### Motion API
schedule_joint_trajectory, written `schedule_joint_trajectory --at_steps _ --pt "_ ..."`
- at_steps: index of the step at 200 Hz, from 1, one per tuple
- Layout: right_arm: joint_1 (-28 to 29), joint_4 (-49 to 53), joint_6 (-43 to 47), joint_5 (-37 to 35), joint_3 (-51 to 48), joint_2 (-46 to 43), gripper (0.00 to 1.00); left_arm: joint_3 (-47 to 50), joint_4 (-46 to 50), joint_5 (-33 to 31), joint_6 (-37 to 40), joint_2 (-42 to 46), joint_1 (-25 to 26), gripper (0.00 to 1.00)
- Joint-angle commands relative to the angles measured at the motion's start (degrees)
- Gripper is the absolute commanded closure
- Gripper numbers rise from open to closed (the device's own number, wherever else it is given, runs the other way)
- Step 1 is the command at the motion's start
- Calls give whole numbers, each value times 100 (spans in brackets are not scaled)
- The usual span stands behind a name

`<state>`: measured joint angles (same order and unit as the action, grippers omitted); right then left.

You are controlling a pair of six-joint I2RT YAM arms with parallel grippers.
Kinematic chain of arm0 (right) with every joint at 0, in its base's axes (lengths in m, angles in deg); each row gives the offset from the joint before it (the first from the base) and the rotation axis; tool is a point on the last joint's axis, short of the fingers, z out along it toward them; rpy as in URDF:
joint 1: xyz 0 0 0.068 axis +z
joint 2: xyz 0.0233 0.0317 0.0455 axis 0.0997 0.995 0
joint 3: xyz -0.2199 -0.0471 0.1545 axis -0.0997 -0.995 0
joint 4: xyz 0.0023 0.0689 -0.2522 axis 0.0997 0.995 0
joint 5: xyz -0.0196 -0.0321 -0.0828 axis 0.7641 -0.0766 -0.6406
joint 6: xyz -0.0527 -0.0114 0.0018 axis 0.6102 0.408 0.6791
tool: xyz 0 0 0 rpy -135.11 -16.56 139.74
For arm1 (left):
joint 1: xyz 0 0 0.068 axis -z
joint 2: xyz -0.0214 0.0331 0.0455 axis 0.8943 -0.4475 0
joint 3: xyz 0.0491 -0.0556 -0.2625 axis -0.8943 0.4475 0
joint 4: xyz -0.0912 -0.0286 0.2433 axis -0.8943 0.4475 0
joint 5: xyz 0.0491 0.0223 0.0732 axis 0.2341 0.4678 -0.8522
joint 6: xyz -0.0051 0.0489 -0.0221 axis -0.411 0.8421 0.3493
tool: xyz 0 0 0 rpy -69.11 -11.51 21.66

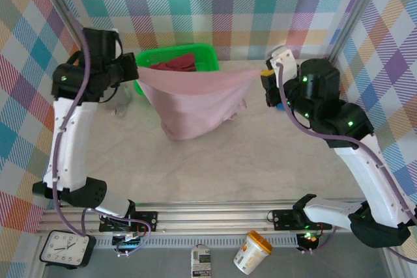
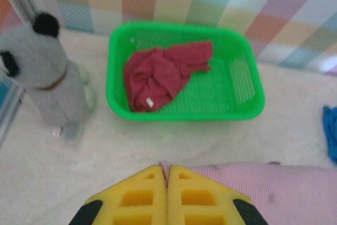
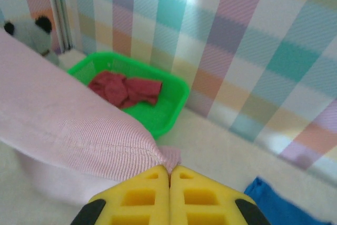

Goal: Fold and stack the tank tops

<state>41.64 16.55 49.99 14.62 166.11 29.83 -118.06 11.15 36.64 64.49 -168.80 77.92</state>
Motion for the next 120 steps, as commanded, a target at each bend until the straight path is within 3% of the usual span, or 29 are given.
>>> schedule_joint_trajectory --at_steps 1,49,82,120 --pt "-27 -398 541 55 566 40 100 -593 418 -451 -223 210 19 100" --pt "-175 -937 1061 -180 957 450 100 -938 8 -617 -217 -37 13 100" --pt "-988 -1121 839 178 1267 1055 100 -1362 -552 -34 -265 -793 9 100" --pt "-1939 -558 332 938 2442 1811 100 -2219 -1242 512 -239 -1778 17 100"
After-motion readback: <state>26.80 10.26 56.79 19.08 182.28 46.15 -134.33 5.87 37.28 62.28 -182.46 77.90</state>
